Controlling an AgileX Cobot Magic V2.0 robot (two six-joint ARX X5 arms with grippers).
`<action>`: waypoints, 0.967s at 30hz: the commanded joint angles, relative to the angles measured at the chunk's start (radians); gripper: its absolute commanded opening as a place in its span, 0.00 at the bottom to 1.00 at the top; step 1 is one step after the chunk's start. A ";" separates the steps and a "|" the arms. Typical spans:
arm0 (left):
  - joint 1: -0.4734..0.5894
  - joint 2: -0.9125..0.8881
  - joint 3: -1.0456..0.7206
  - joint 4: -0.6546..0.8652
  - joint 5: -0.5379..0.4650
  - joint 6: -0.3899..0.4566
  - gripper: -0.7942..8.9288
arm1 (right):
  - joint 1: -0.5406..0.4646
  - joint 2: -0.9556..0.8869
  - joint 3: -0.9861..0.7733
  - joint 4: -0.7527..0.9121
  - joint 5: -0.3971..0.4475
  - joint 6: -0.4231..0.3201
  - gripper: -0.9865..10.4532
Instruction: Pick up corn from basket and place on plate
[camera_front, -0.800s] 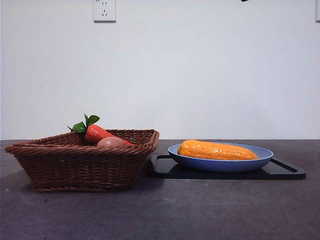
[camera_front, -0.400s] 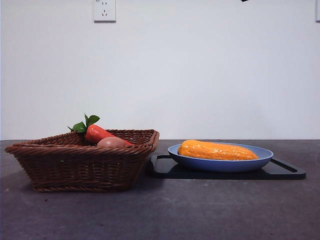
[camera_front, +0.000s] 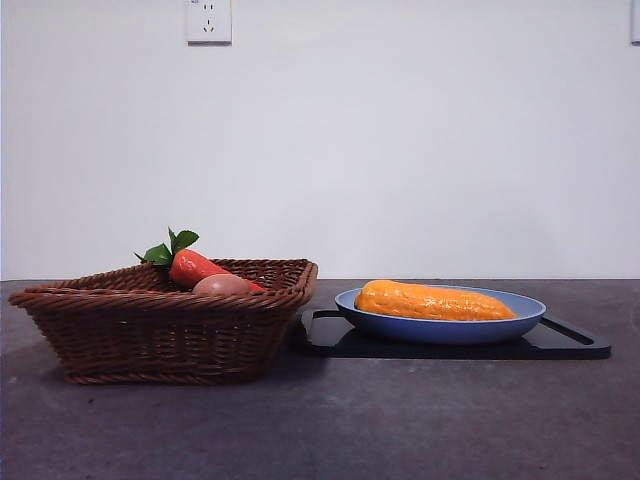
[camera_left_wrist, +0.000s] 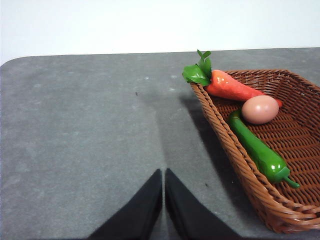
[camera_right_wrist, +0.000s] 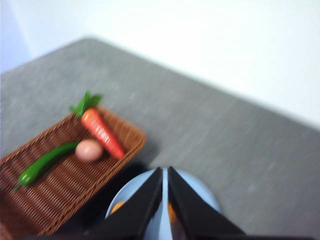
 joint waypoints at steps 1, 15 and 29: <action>0.003 0.000 -0.011 -0.045 0.002 -0.004 0.09 | -0.032 -0.084 -0.047 0.050 -0.004 -0.017 0.09; 0.003 0.000 -0.011 -0.045 0.002 -0.004 0.09 | -0.231 -0.634 -0.655 0.425 0.151 0.031 0.09; 0.003 0.000 -0.011 -0.045 0.002 -0.004 0.09 | -0.233 -0.900 -1.055 0.541 0.274 0.050 0.09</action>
